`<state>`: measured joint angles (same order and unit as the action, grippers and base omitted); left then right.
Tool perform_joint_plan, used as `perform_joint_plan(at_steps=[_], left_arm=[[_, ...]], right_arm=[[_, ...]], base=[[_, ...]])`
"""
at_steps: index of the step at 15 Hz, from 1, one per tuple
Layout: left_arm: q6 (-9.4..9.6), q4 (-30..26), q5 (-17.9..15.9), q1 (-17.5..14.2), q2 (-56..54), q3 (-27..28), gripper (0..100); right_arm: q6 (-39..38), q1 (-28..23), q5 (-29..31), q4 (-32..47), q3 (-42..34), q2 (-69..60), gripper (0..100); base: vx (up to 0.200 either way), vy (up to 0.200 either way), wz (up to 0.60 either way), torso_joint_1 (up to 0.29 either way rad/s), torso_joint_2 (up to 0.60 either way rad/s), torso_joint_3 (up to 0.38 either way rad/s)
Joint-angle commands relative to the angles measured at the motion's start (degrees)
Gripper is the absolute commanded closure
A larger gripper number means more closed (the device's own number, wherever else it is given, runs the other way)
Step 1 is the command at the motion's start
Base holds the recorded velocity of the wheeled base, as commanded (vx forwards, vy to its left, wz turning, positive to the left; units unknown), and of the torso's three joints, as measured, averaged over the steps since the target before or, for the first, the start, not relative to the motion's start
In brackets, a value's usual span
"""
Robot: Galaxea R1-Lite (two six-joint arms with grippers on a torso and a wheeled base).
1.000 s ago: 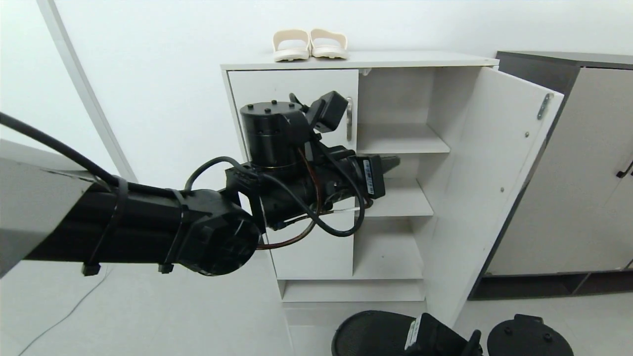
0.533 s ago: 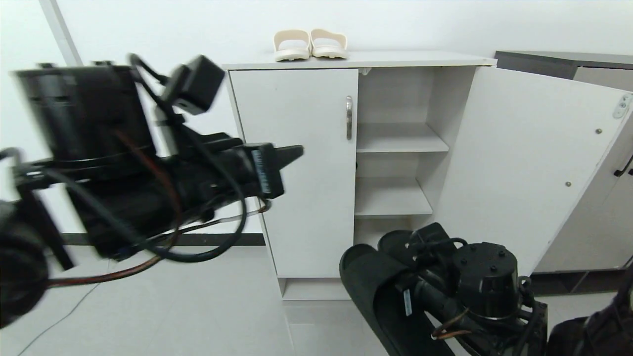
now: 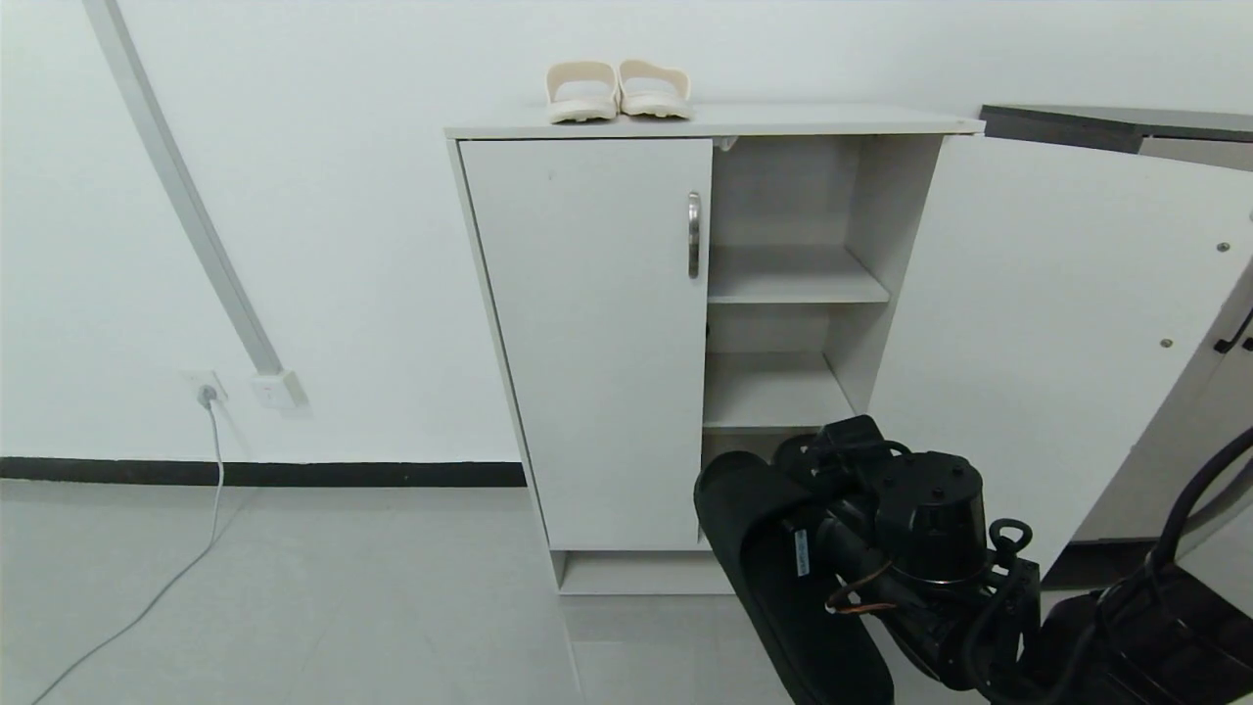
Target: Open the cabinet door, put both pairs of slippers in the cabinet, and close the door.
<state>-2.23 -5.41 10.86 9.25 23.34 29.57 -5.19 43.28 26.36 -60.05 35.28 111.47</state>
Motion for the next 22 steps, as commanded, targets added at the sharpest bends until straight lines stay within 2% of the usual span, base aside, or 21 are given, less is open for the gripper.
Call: perform_joint_plan(at_steps=[1,3,4,6,8,9,10,15,17,18,22], left_arm=[[2.06,-6.5,3.7,-10.2,-21.7,-13.2,100],[2.32,-4.5,4.1,-9.4,-23.3,-19.0,100],[2.32,0.7,1.4,-9.4,-23.3,-24.1,100],[2.85,8.7,-3.0,-9.3,-23.3,-29.6,100],[3.11,6.2,-3.8,-9.3,-23.3,-29.6,100],[3.81,5.1,-10.6,-9.3,-23.3,-29.6,100],[4.52,5.2,-12.8,-9.3,-23.3,-29.5,100],[4.25,5.2,-12.1,-9.3,-23.3,-29.5,100],[4.25,5.2,-12.1,-9.3,-23.3,-29.5,100],[4.16,5.2,-12.1,-9.3,-23.3,-29.6,100],[4.08,5.2,-12.1,-9.3,-23.3,-29.5,100]], right_arm=[[0.0,0.1,-0.1,-0.2,0.0,0.1,100],[0.0,0.1,-0.1,-0.2,-0.8,0.1,100],[0.0,0.1,-0.1,-0.2,-0.9,0.1,100],[0.0,0.1,-0.1,-0.2,-0.8,0.1,100],[0.0,0.2,-0.1,-0.2,-0.8,0.2,100],[0.0,0.5,-0.2,-0.2,-0.9,0.6,100],[0.0,0.7,-0.2,-0.2,-0.8,0.9,100],[-2.5,0.7,0.7,-0.2,1.5,2.4,100],[-5.2,0.7,4.5,1.0,5.1,4.5,100],[-6.6,0.8,8.4,3.2,8.2,6.7,100],[-7.0,2.1,13.8,4.9,15.0,9.8,100]], base=[[0.000,0.000,0.00,0.000,0.00,0.000],[0.000,0.000,0.00,0.000,0.00,0.000],[0.000,0.000,0.00,0.000,0.00,0.000],[0.000,0.000,0.00,0.000,0.00,0.000],[0.000,0.000,0.00,0.000,0.00,0.000],[0.000,0.000,0.00,0.000,0.00,0.000],[0.000,0.000,0.00,0.000,0.00,0.000],[0.000,0.000,0.00,0.000,0.00,0.000],[0.000,0.000,0.00,0.000,0.00,0.000],[0.000,0.000,0.00,0.000,0.00,0.000],[0.000,0.000,0.00,0.000,0.00,0.000]])
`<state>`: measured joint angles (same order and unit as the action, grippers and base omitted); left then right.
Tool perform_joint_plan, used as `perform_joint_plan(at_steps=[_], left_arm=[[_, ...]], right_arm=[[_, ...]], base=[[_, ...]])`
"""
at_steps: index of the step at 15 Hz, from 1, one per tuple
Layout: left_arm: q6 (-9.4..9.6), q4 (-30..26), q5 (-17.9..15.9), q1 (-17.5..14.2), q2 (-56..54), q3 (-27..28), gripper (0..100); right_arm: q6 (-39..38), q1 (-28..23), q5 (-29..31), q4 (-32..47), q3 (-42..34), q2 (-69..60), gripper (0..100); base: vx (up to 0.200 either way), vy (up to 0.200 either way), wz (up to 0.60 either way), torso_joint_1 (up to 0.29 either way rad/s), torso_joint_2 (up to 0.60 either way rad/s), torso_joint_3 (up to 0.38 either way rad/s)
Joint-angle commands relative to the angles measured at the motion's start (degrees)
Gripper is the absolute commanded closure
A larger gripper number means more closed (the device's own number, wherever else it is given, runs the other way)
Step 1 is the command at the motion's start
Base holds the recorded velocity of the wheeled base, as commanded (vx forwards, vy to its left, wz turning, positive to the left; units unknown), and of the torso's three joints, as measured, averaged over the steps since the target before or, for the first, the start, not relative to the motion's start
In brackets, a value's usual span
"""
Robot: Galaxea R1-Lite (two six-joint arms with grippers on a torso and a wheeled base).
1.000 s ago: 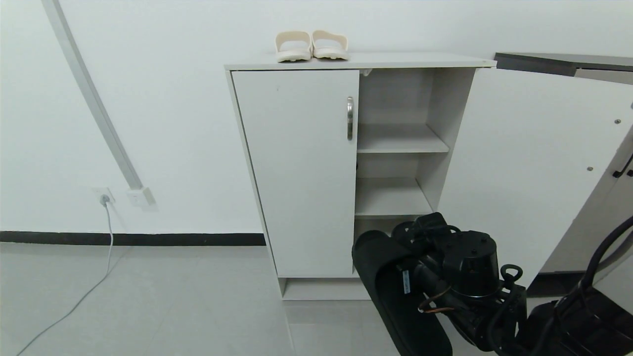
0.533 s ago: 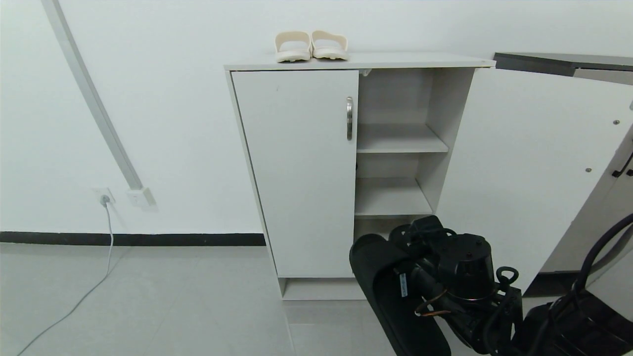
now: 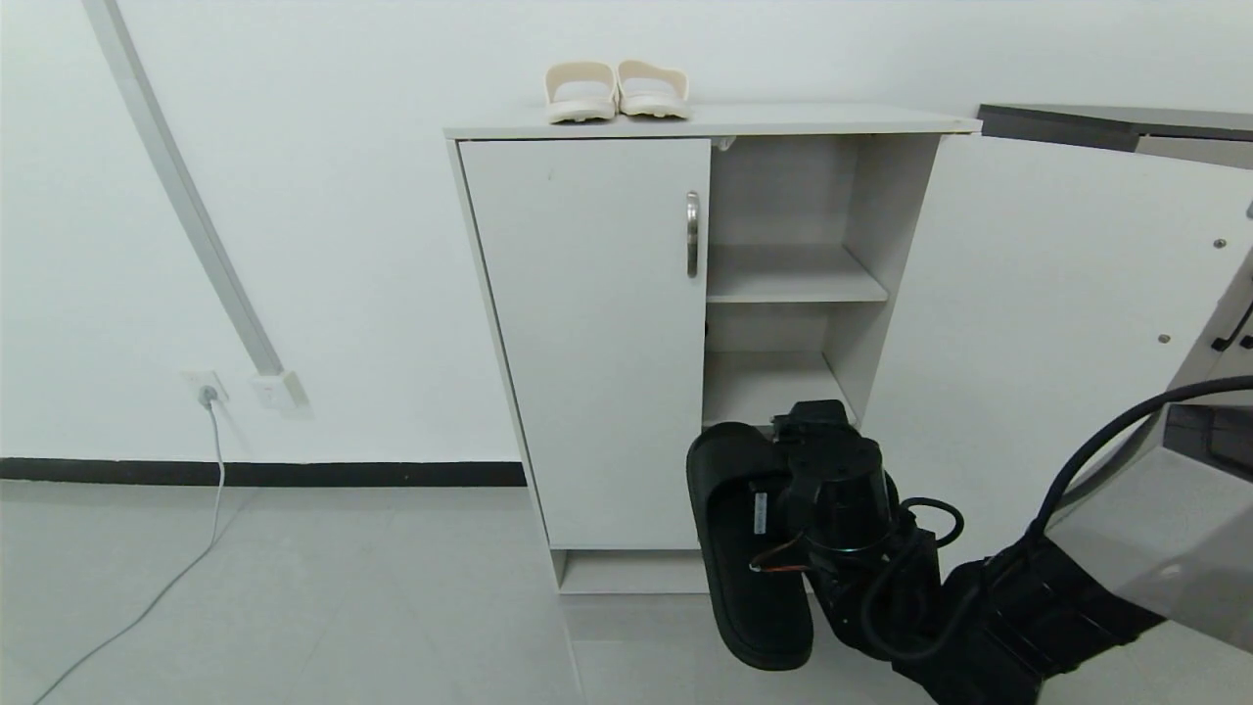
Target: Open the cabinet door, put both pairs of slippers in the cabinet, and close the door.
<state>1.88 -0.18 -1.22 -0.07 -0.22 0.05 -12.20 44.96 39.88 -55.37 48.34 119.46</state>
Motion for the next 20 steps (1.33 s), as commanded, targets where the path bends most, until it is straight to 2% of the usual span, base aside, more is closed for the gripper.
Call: perform_joint_plan(at_steps=[1,9,20], left_arm=[[-0.03,0.0,0.0,0.0,0.2,0.0,100],[-0.03,0.0,0.0,0.0,0.2,0.0,100],[-0.65,0.0,0.0,0.0,0.2,0.0,100]], right_arm=[[0.0,0.6,0.4,0.9,2.3,1.8,100],[-0.1,0.6,1.1,0.8,2.2,2.8,100],[0.0,0.7,0.5,-0.7,2.6,5.8,100]], base=[[0.000,-0.200,0.00,-0.002,0.00,-0.007],[0.000,-0.200,0.00,0.006,0.00,0.001],[0.000,0.000,0.00,0.000,0.00,0.000]])
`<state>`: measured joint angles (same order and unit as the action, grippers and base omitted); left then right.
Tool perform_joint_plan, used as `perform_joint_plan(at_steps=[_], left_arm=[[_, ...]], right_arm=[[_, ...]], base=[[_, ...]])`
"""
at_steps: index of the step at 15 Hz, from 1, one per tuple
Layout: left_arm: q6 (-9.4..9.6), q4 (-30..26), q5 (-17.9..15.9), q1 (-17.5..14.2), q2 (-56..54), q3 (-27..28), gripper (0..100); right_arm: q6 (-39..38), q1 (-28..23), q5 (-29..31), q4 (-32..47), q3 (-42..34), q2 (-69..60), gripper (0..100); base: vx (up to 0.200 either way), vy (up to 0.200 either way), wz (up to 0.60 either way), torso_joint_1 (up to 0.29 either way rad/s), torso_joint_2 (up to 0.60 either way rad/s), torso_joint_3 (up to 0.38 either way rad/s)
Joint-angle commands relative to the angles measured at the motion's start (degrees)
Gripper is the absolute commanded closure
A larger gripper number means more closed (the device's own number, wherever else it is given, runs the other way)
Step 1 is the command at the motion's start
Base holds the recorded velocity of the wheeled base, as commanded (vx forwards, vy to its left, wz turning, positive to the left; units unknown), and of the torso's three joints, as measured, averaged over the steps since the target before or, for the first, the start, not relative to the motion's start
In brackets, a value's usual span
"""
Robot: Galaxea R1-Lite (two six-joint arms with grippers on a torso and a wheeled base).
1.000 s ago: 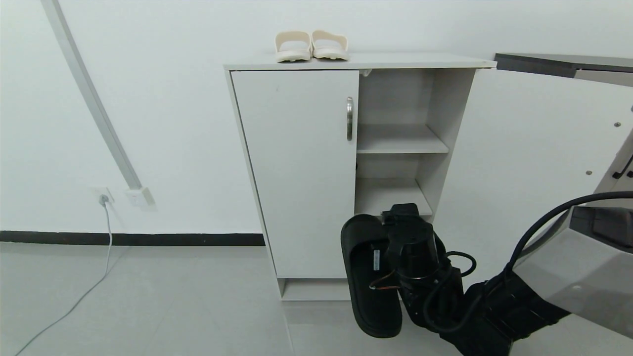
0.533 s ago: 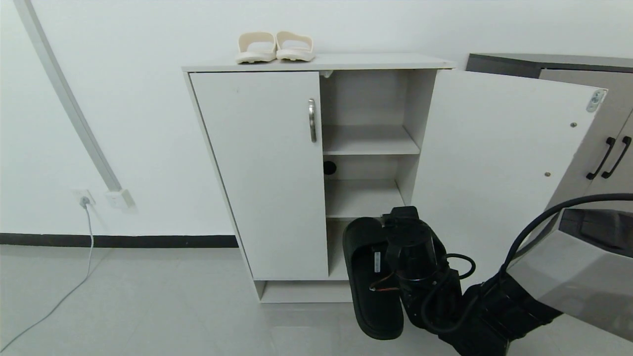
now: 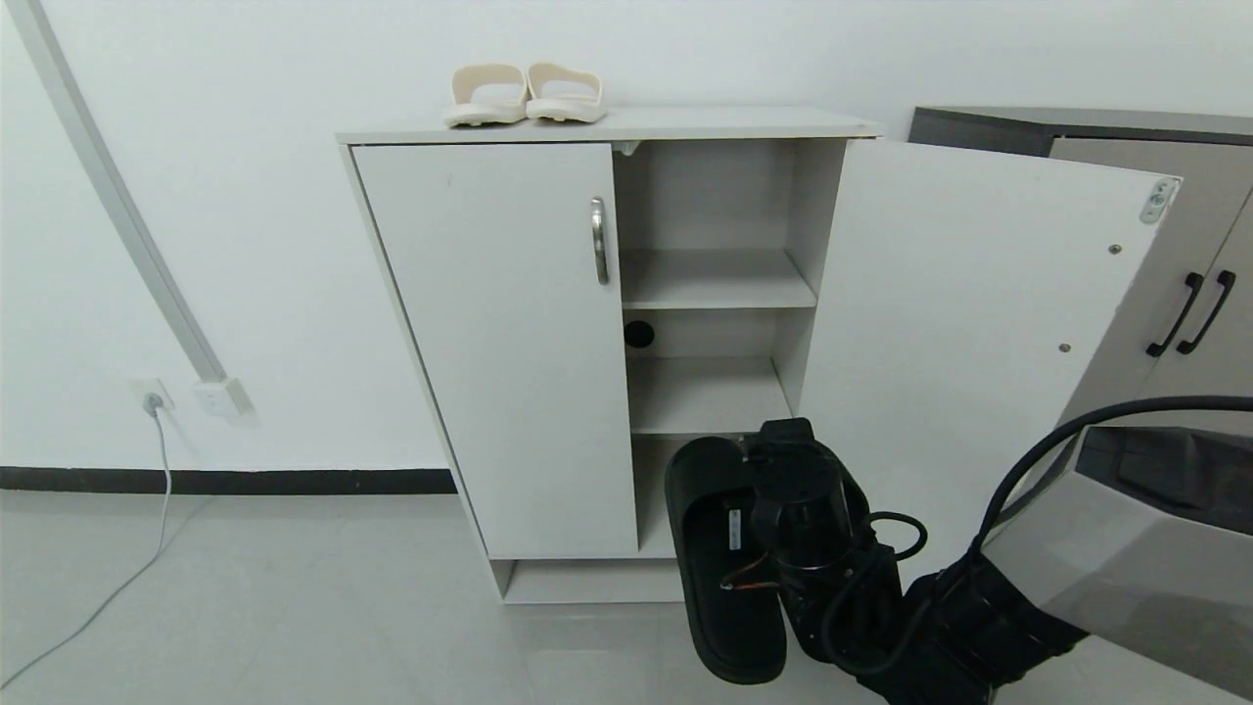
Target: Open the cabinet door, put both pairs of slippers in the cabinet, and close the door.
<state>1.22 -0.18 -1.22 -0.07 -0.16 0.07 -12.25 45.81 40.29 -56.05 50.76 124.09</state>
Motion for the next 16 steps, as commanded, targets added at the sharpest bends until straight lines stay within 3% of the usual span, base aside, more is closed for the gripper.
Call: perform_joint_plan(at_steps=[1,16], left_arm=[[0.01,0.0,0.0,0.0,0.2,0.0,100],[0.10,0.0,0.0,0.0,0.2,0.0,100]], right_arm=[[0.0,0.0,0.1,0.0,0.7,1.3,100],[-0.1,-0.1,-2.1,0.2,5.1,6.2,100]], base=[[0.000,0.000,0.00,0.000,0.00,0.000],[0.000,0.000,0.00,0.001,0.00,-0.016]])
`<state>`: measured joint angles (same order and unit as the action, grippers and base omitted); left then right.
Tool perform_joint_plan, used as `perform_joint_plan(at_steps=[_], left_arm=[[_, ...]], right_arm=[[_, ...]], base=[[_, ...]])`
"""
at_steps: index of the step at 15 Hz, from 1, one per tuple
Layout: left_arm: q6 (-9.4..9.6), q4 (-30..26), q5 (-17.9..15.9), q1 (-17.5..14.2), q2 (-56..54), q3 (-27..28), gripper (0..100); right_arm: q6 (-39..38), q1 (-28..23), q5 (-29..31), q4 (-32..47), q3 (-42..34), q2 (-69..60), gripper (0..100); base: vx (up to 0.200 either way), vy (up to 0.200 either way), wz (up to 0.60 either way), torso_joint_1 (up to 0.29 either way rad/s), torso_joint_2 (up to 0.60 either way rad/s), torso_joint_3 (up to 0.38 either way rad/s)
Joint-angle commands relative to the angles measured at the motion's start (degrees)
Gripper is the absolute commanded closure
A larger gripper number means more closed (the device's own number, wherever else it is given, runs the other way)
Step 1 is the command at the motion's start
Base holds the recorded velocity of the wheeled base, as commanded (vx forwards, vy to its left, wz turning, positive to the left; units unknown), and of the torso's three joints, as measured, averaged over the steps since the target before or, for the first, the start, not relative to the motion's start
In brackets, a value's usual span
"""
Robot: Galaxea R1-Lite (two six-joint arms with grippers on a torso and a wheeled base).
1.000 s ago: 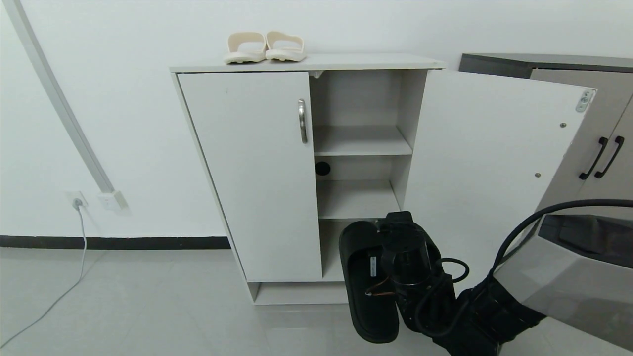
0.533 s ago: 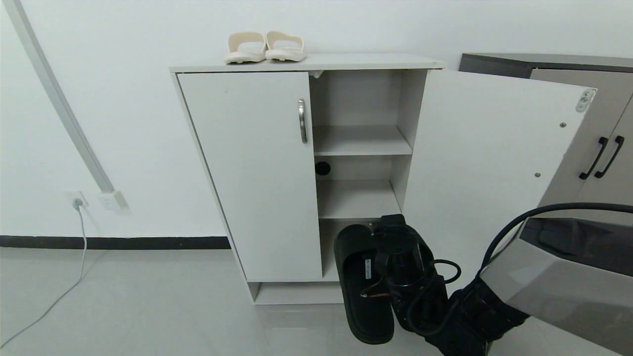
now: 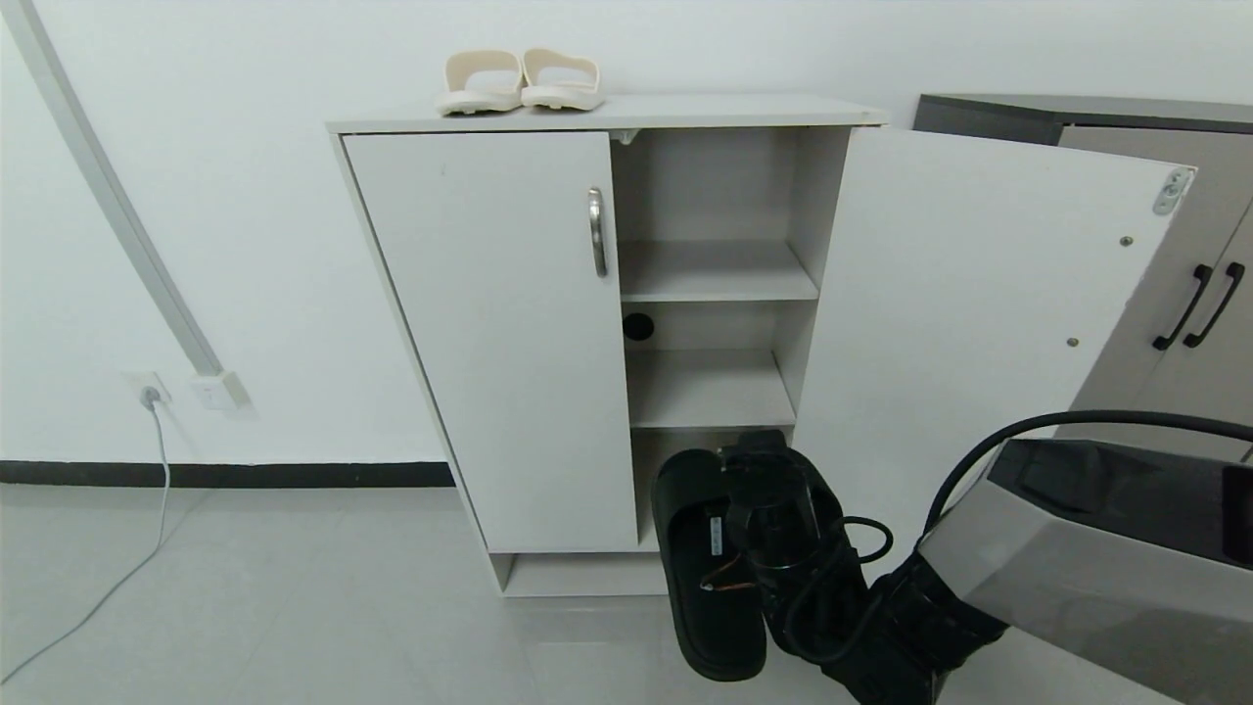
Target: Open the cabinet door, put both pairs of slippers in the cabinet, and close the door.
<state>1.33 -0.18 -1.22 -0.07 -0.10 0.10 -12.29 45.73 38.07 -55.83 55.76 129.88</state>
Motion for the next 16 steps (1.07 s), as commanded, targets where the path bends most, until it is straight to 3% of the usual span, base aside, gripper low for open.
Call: perform_joint_plan(at_steps=[1,8,16], left_arm=[[-0.01,0.0,0.0,0.0,0.1,0.0,100],[-0.01,-0.1,0.0,0.0,0.1,0.0,100],[0.08,-0.1,0.0,0.0,0.1,0.0,100]], right_arm=[[-0.1,-0.1,0.1,-0.1,0.1,0.6,100],[0.0,-0.1,0.1,-0.2,0.4,1.0,100],[2.6,-0.4,0.3,-0.5,7.2,2.5,100]], base=[[0.000,0.000,0.00,0.002,0.00,-0.168],[0.000,0.000,0.00,0.003,0.00,-0.193],[0.000,0.000,0.00,0.008,0.00,-0.197]])
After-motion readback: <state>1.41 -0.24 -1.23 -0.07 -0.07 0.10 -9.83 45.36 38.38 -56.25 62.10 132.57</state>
